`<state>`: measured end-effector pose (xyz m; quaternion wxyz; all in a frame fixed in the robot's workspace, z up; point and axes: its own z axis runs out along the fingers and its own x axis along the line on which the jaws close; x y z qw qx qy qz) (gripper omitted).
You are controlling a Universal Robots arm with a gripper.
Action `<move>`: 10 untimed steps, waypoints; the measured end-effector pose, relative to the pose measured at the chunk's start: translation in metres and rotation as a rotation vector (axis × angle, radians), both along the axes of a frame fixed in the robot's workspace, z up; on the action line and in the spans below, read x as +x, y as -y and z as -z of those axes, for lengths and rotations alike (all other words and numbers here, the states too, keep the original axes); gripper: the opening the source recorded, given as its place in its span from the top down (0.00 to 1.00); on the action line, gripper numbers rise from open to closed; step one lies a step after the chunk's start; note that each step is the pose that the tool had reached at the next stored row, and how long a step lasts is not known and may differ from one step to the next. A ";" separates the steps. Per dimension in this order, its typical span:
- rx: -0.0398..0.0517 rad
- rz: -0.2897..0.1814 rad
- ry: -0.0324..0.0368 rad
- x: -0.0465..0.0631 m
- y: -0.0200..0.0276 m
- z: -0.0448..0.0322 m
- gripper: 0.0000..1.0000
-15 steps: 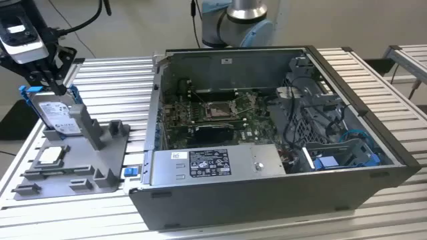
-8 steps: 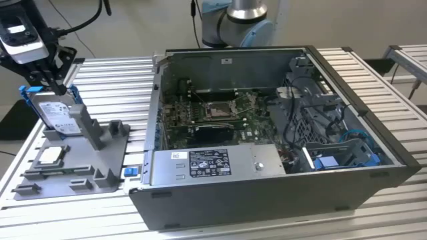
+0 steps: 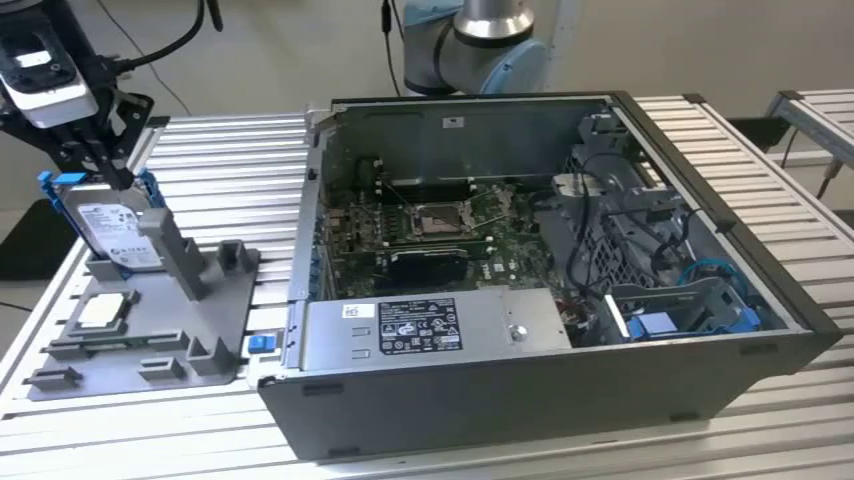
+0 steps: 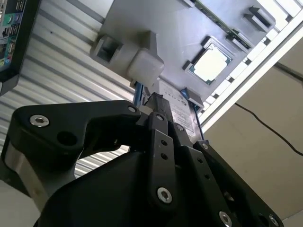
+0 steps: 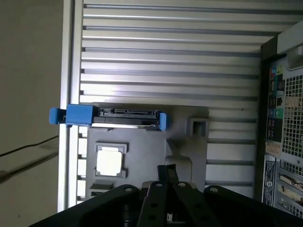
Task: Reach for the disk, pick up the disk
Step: 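Reach for the disk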
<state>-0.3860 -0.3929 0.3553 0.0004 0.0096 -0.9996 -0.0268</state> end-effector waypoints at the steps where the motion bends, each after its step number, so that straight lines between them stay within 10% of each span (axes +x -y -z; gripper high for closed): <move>1: 0.0004 0.000 0.0000 0.000 0.0000 0.0000 1.00; 10: 0.0021 0.000 0.0002 0.000 -0.0055 0.0001 1.00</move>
